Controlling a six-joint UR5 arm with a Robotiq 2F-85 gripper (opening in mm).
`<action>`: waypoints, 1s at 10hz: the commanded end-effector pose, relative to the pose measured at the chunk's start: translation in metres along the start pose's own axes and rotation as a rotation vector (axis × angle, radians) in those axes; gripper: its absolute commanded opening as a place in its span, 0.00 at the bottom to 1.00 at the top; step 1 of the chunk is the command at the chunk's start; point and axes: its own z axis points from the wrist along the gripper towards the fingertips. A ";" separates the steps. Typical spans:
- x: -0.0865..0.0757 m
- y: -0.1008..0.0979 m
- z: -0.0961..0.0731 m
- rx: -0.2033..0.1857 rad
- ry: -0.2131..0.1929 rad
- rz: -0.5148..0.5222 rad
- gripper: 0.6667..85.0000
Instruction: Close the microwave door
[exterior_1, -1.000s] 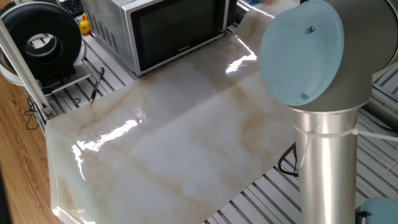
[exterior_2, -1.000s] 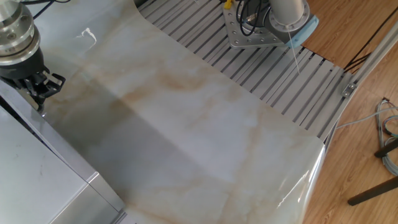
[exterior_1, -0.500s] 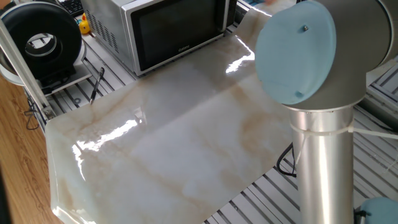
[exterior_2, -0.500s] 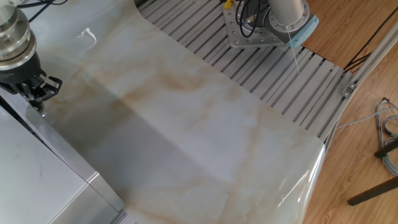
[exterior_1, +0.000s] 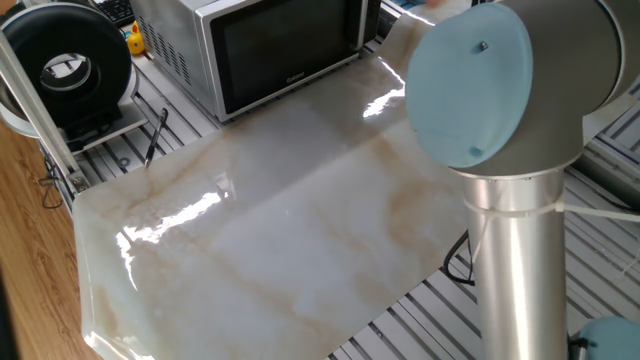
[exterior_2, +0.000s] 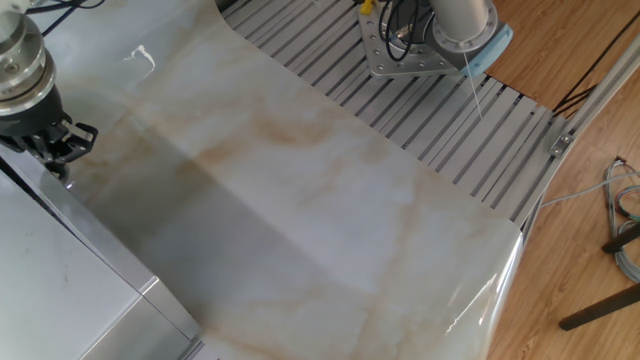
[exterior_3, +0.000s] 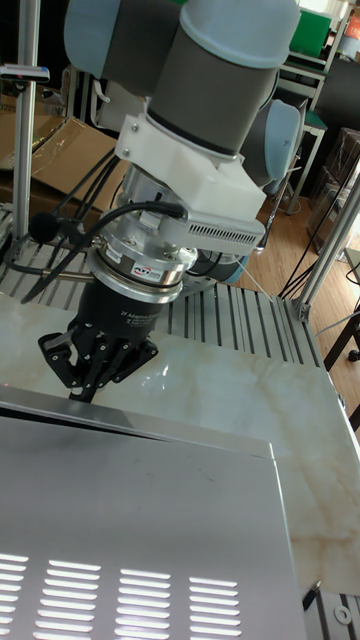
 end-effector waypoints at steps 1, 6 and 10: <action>-0.012 0.001 0.002 -0.009 -0.032 -0.016 0.01; -0.019 0.001 0.003 -0.007 -0.038 -0.028 0.01; -0.025 0.003 0.005 -0.011 -0.050 -0.038 0.01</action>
